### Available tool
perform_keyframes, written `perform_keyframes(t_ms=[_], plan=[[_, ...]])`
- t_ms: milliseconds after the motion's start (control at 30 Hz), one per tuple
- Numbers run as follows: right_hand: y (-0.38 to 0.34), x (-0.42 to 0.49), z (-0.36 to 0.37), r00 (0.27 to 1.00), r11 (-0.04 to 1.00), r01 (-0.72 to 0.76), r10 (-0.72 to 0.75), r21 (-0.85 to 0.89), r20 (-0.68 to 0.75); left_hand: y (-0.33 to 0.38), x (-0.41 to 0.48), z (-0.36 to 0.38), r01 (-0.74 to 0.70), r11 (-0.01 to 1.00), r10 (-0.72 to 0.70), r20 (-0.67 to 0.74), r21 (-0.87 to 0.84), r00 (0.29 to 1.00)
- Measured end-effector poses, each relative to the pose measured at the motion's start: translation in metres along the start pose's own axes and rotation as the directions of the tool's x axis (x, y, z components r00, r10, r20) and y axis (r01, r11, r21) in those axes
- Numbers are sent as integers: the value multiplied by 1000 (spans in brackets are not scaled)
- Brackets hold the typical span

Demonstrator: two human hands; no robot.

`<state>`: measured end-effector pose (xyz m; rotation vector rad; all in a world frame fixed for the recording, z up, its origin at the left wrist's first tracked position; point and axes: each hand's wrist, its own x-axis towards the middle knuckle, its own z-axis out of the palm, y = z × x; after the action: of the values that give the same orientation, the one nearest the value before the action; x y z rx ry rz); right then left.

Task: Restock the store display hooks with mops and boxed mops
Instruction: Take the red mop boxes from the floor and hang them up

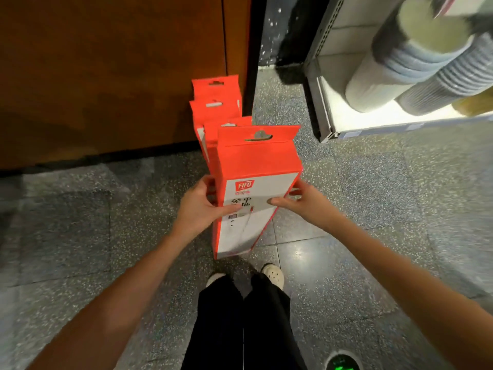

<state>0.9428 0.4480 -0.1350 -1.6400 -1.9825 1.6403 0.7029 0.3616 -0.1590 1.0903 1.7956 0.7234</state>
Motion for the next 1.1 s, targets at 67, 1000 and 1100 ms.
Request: perform_keyframes(t_ms=[67,1000,1100], plan=[[-44,-33,-29,998,999,45,-44,27,-34,60,-16,-33,-87,996,87,3,13,996],[-216,-412,-465,457,741,667,-328,74,-827,719,-138,42,-734,577,817,233,-359,528],[-175,-438,-530,437,758,650,-304,64,-846,767,-134,115,-740,543,839,231,-396,493]])
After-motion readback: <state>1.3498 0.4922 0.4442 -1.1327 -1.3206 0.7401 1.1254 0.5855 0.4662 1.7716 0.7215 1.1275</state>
